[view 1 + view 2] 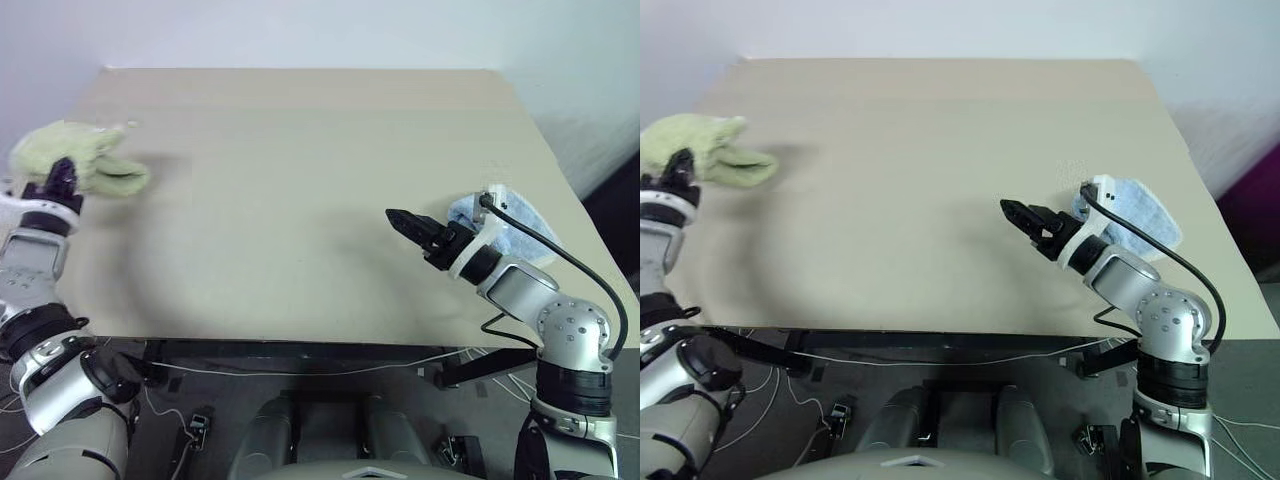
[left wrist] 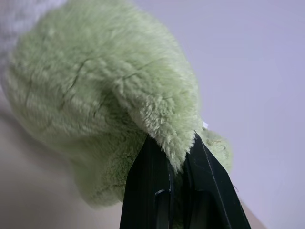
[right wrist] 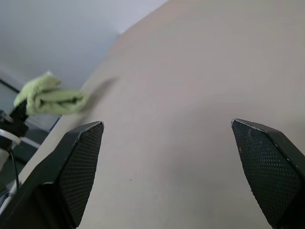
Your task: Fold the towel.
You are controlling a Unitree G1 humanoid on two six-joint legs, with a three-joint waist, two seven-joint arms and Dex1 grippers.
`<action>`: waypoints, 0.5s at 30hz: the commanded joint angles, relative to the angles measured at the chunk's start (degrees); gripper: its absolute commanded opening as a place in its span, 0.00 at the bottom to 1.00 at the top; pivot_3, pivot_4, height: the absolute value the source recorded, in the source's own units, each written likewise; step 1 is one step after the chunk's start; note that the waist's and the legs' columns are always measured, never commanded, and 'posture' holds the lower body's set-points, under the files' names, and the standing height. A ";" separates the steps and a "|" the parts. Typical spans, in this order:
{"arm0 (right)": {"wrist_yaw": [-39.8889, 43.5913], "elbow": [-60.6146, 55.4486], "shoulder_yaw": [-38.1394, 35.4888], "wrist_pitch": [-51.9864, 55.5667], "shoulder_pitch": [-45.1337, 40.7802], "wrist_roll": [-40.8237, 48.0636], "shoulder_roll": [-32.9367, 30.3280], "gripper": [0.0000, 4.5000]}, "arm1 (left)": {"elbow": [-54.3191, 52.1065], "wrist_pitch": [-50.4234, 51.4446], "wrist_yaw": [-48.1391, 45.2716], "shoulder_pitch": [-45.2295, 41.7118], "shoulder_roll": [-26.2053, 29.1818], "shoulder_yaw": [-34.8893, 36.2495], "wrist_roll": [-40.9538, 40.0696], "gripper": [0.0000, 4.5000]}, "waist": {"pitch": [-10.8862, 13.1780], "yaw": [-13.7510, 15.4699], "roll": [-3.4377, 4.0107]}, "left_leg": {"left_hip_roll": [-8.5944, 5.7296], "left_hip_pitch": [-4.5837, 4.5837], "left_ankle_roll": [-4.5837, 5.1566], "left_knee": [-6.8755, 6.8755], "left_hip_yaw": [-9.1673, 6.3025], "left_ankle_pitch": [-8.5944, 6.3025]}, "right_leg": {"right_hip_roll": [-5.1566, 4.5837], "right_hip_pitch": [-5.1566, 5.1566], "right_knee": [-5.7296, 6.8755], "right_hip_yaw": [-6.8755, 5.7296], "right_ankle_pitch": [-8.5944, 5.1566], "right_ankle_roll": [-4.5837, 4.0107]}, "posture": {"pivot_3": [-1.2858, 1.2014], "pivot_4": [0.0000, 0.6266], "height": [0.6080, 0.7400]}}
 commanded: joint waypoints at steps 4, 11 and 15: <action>2.02 0.27 0.51 -1.02 -1.73 -1.10 0.35 1.00 | -5.26 -1.52 3.69 8.63 -3.67 1.19 -1.57 0.00 | -0.02 -0.04 -0.06 | -0.01 0.00 0.01 0.00 -0.02 -0.01 | -0.06 0.02 -0.01 0.01 0.00 0.00 | 0.52 0.24 1.00; 3.23 1.20 1.48 -0.69 -2.04 -2.64 0.64 1.00 | -9.87 -0.95 4.25 14.05 -6.54 3.01 -6.81 0.20 | -0.04 -0.26 -0.12 | 0.02 -0.01 0.00 -0.01 -0.03 -0.02 | -0.05 -0.01 0.00 0.02 0.00 -0.01 | 0.52 0.24 1.00; 3.76 1.85 2.22 -0.61 -2.67 -3.27 1.21 1.00 | -11.90 -0.17 3.28 15.61 -6.92 4.56 -11.24 0.51 | -0.04 -0.28 -0.12 | 0.02 -0.01 0.00 -0.02 -0.03 -0.02 | -0.05 -0.01 0.00 0.03 0.00 -0.01 | 0.52 0.24 1.00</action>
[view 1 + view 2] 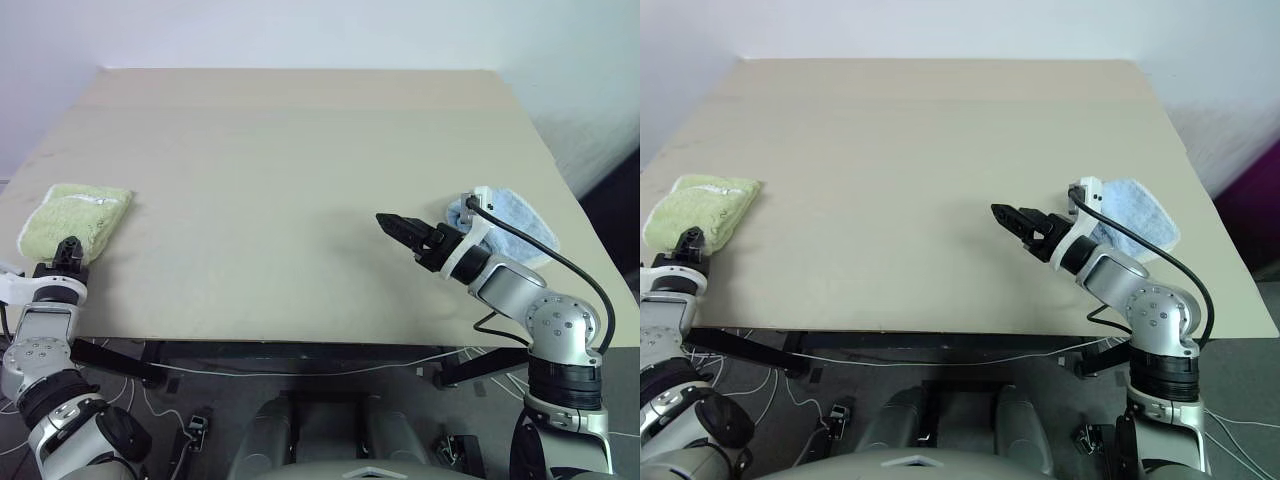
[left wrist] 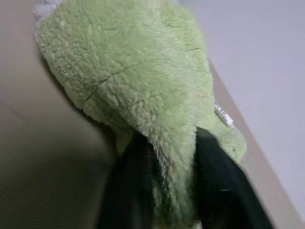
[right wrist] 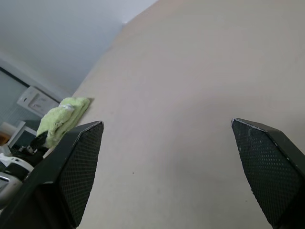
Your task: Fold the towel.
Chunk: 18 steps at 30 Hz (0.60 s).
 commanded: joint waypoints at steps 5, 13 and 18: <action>1.47 0.11 0.58 -0.48 -1.85 -0.80 1.21 1.00 | -9.15 4.10 -2.57 6.16 0.66 1.57 -7.80 0.90 | 0.00 -0.06 0.00 | 0.00 0.00 0.00 0.00 0.01 0.00 | 0.00 0.00 -0.01 0.00 0.00 0.00 | 0.52 0.24 1.00; 2.45 2.11 1.04 -0.29 -3.47 -1.40 1.73 1.00 | -32.10 13.67 -8.55 22.63 -1.81 -6.53 -13.37 0.99 | 0.00 -0.02 0.02 | 0.02 0.01 0.00 -0.04 0.02 -0.01 | -0.05 0.02 -0.06 0.05 -0.01 -0.03 | 0.52 0.24 1.00; 4.85 4.23 4.47 -3.80 -6.16 -7.68 1.71 1.00 | -40.48 9.93 -8.85 24.02 1.21 -17.98 -2.13 0.99 | 0.00 0.13 0.02 | 0.00 0.02 -0.01 -0.04 -0.01 -0.01 | -0.10 0.10 -0.17 -0.01 0.01 -0.08 | 0.52 0.24 1.00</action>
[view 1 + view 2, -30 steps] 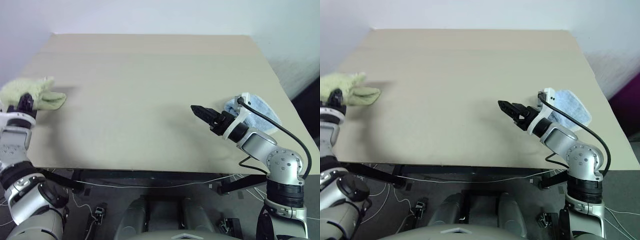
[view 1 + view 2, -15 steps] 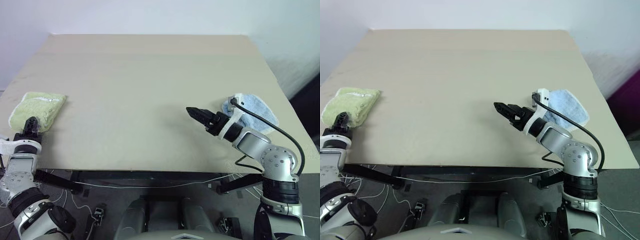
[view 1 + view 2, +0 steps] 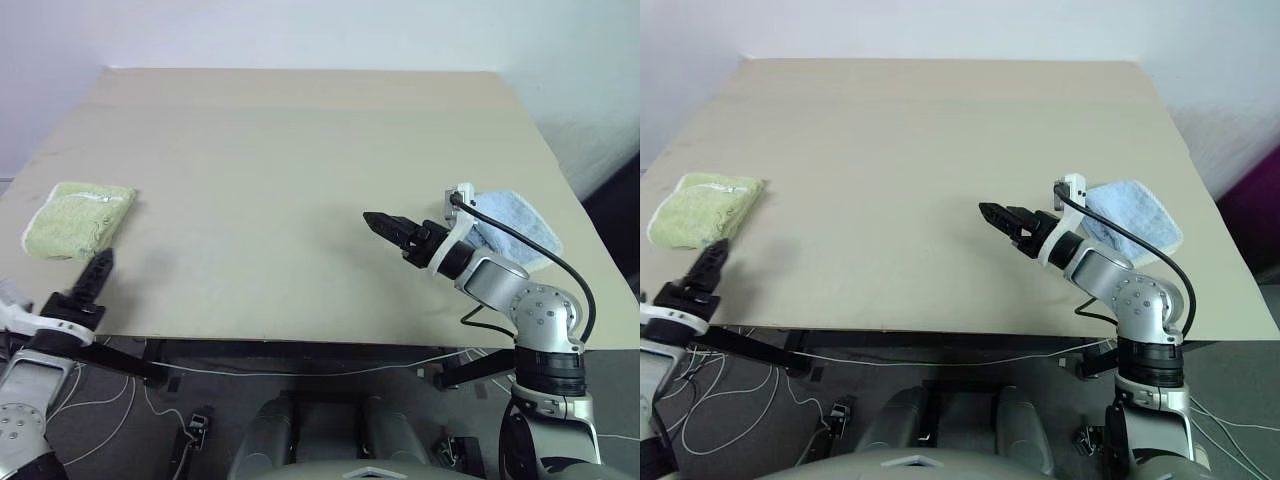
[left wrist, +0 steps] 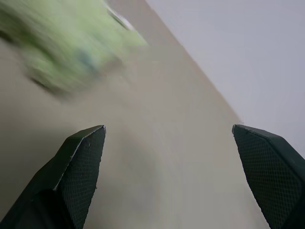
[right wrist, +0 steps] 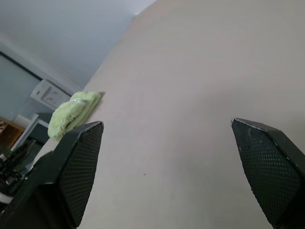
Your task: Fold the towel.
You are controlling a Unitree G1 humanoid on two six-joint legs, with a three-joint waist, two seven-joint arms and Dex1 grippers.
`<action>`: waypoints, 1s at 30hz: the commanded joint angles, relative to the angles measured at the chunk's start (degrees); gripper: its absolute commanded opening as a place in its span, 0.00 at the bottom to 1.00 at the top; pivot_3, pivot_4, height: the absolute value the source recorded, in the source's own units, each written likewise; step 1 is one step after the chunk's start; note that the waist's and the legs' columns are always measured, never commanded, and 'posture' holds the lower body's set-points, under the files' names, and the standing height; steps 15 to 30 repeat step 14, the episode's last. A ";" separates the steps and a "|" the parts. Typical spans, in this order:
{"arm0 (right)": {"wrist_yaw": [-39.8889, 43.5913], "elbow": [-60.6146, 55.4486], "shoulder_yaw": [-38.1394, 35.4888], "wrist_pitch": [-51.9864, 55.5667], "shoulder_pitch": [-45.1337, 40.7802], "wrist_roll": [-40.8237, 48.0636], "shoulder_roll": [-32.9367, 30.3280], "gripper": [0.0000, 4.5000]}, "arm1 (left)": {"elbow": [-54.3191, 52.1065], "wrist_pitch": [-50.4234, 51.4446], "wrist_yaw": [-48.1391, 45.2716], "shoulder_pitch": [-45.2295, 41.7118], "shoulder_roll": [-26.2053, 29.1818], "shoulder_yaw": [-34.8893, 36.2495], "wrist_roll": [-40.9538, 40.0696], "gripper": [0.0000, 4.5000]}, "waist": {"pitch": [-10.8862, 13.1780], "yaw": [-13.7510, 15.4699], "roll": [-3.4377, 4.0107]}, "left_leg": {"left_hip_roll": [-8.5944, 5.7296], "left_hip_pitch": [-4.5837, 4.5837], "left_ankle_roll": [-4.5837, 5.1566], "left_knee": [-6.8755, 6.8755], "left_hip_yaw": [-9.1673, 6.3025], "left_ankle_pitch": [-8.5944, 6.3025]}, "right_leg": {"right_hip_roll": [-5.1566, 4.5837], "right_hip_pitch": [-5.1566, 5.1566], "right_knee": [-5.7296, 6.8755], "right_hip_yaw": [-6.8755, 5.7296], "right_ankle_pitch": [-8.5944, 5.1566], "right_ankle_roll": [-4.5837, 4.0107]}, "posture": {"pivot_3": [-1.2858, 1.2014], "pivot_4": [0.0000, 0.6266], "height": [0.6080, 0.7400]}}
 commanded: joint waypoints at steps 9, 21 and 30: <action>11.33 -1.16 15.10 -22.70 1.57 -28.81 -4.09 1.00 | -1.13 -19.34 -7.46 -9.55 8.84 -26.47 33.11 0.99 | 0.00 -0.32 0.02 | -0.03 0.02 -0.02 -0.29 0.13 0.02 | 0.09 -0.13 -0.12 0.03 0.01 0.01 | 0.52 0.24 1.00; 11.59 -3.35 18.08 -28.58 6.11 -36.21 -3.50 1.00 | 4.56 -21.82 -10.67 -14.64 8.46 -29.61 36.42 0.99 | 0.00 -0.28 0.02 | -0.01 0.03 -0.07 -0.39 0.12 0.05 | 0.13 -0.20 -0.11 0.03 0.01 0.02 | 0.52 0.24 1.00; 11.59 -3.35 18.08 -28.58 6.11 -36.21 -3.50 1.00 | 4.56 -21.82 -10.67 -14.64 8.46 -29.61 36.42 0.99 | 0.00 -0.28 0.02 | -0.01 0.03 -0.07 -0.39 0.12 0.05 | 0.13 -0.20 -0.11 0.03 0.01 0.02 | 0.52 0.24 1.00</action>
